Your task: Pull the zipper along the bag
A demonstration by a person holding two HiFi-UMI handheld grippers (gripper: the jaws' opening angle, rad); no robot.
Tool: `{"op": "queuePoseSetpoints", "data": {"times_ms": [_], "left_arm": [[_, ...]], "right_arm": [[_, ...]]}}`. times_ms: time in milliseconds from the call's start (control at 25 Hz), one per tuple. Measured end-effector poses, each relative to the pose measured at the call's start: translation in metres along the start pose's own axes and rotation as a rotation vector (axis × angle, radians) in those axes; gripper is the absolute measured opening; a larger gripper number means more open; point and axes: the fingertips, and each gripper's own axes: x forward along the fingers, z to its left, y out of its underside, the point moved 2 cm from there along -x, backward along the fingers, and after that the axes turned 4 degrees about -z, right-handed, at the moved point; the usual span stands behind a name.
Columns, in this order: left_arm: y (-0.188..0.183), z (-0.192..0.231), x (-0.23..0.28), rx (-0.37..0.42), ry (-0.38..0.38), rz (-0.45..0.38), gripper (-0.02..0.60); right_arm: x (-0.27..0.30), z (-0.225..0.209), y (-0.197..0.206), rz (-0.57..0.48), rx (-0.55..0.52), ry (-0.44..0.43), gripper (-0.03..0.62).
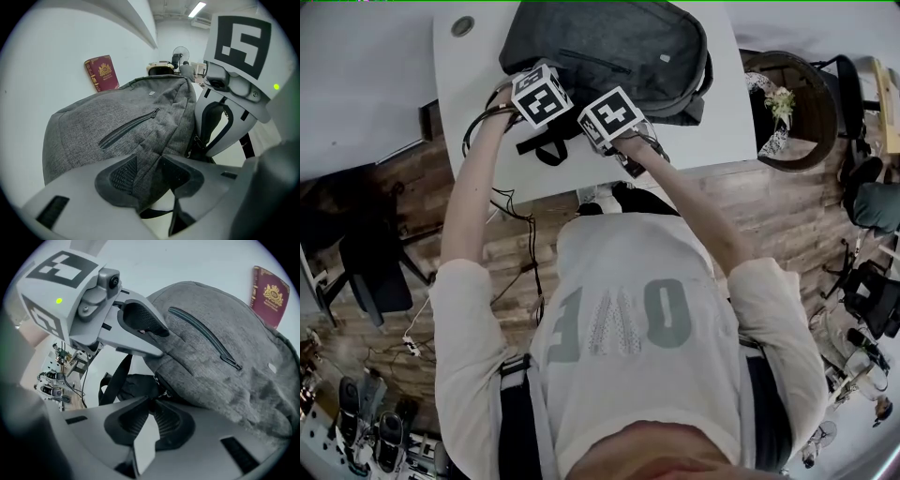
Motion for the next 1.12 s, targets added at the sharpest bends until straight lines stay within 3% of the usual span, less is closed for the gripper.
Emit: {"op": "queuePoseSetpoints", "data": {"times_ms": [200,440,760,920,1040,1120], "left_arm": [[-0.001,0.002,-0.001,-0.003,-0.001,-0.002,0.161],[0.000,0.001,-0.003,0.012,-0.007,-0.045,0.161],[0.001,0.001,-0.005,0.025,-0.015,-0.103,0.161],[0.001,0.000,-0.006,0.032,-0.018,-0.122,0.161],[0.002,0.000,-0.008,0.027,-0.018,-0.137,0.161],[0.001,0.001,-0.009,0.024,-0.018,-0.147,0.161]], "right_arm": [[0.006,0.006,-0.013,0.043,-0.035,-0.017,0.046],[0.000,0.012,-0.007,-0.087,-0.095,-0.197,0.046],[0.000,0.013,-0.006,-0.144,-0.090,-0.200,0.046],[0.001,0.016,-0.007,-0.113,-0.165,-0.199,0.040],[0.005,0.051,-0.029,-0.137,-0.172,-0.318,0.026],[0.004,0.074,-0.049,-0.147,-0.136,-0.355,0.026]]}}
